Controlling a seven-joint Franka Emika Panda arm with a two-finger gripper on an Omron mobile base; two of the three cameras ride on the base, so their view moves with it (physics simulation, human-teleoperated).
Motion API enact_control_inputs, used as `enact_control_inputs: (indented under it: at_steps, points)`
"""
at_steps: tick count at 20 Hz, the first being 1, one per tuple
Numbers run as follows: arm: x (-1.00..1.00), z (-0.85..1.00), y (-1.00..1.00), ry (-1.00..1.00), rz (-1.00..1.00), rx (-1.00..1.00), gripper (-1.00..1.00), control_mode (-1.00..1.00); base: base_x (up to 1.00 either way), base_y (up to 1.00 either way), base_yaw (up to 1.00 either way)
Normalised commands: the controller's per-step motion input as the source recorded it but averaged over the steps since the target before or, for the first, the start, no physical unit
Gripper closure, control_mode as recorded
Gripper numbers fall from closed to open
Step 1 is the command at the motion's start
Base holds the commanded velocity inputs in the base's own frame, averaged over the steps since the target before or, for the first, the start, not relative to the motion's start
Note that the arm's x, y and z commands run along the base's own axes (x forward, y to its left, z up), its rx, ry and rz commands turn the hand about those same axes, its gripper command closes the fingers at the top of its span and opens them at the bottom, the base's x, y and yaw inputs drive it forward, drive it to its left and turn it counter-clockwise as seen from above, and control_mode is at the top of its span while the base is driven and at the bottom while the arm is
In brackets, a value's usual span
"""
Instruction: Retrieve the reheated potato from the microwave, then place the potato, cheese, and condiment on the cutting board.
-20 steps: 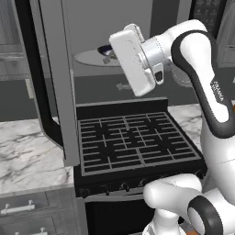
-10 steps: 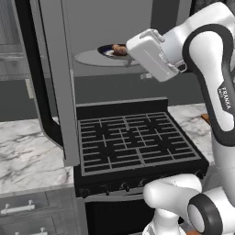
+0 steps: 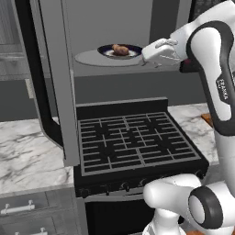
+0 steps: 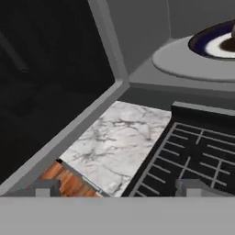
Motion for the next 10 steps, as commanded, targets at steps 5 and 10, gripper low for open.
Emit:
enact_control_inputs:
  at_steps: [5, 10]
  points:
    - [0.58, 0.01, -0.19, -0.26, 0.1, -0.18, -1.0, -1.0, 0.0, 0.0, 0.0]
    - [0.66, 0.0, -0.07, -0.24, 0.0, -0.23, -1.0, -1.0, 0.0, 0.0, 0.0]
